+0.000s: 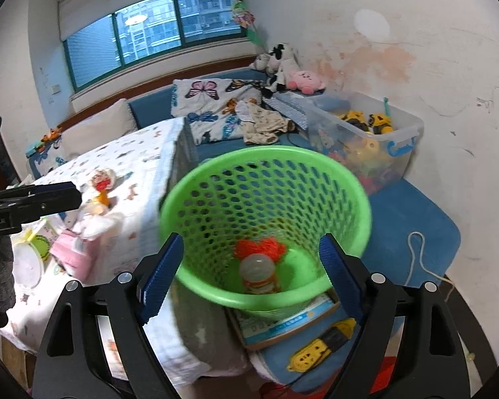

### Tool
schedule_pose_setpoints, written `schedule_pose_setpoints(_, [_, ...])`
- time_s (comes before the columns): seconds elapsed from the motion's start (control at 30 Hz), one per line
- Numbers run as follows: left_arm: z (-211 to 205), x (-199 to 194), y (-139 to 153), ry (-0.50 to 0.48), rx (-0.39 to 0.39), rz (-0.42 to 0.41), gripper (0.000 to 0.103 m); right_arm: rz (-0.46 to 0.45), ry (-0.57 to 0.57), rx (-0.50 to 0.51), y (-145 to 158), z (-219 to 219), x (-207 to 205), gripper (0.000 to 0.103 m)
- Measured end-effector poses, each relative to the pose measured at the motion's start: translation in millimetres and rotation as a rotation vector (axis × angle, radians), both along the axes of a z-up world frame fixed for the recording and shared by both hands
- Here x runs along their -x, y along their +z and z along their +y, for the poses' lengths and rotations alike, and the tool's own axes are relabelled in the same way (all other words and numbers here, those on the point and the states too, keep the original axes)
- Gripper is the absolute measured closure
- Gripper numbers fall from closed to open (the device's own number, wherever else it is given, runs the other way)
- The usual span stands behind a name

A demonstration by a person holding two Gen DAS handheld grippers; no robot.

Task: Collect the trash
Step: 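Grasp the clear dome lid with right tool while left tool grasps the clear tub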

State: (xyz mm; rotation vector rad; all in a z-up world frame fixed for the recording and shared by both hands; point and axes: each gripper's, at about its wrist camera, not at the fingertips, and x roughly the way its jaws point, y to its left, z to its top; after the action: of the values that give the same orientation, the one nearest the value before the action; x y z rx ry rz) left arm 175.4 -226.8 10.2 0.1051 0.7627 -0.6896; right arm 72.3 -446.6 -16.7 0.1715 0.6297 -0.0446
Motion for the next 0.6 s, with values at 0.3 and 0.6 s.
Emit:
schedule_pose_setpoints(0.3, [82.3,30.2,11.7,0.131,0.01,-0.047,0.045,0.015,0.117,-0.008,1.0,54.9,-6.3,0.018])
schedule_pose_setpoints(0.6, [150.2,55.0,6.5,0.25,-0.001,-0.067,0.044,0.036,0.26,-0.01,-3.6,116.7,-18.8,0.017])
